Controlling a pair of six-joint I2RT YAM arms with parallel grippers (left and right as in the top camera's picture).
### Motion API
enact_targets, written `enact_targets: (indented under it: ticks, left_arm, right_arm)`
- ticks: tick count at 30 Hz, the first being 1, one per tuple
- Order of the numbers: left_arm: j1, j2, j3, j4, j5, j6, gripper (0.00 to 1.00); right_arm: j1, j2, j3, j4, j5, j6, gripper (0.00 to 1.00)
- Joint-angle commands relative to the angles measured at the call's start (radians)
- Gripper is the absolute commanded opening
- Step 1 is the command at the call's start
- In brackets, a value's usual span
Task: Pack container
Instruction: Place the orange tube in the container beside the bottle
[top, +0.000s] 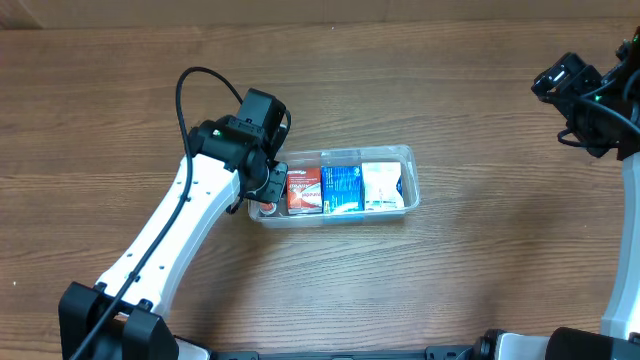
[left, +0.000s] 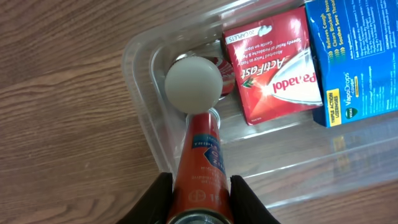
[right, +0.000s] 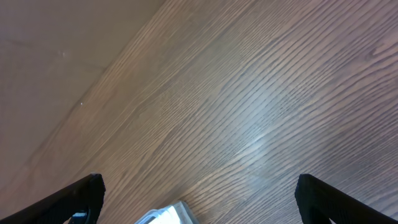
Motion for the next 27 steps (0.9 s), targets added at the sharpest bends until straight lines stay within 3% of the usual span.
enact_targets:
  ticks: [1,7,9,11,15,18,22,27]
  left_arm:
    - [-0.005,-0.004,-0.015,0.023,-0.012,-0.014,0.11]
    - [-0.005,-0.004,-0.044,0.069,-0.011,-0.014,0.14]
    - [-0.005,-0.003,-0.047,0.071,-0.011,-0.014,0.21]
    - [-0.005,-0.003,-0.047,0.071,-0.012,-0.015,0.35]
    - [-0.005,-0.005,-0.044,0.07,-0.013,-0.018,0.42]
    - [-0.005,-0.006,-0.011,0.041,-0.013,-0.018,0.54]
    - [-0.005,-0.007,0.172,-0.126,-0.035,-0.013,0.55]
    - [0.003,-0.015,0.539,-0.419,-0.192,-0.048,0.57]
  right_arm:
    - [0.001,-0.015,0.003,0.006,-0.002,-0.006,1.0]
    - [0.001,-0.015,0.003,0.006,-0.001,-0.006,1.0]
    - [0.001,-0.015,0.003,0.006,-0.002,-0.006,1.0]
    - [0.001,-0.015,0.003,0.006,-0.001,-0.006,1.0]
    - [0.001,-0.015,0.003,0.006,-0.001,-0.006,1.0]
    - [0.001,-0.015,0.003,0.006,-0.002,-0.006,1.0]
    - [0.001,-0.015,0.003,0.006,-0.002,-0.006,1.0]
    - [0.001,-0.015,0.003,0.006,-0.002,-0.006,1.0]
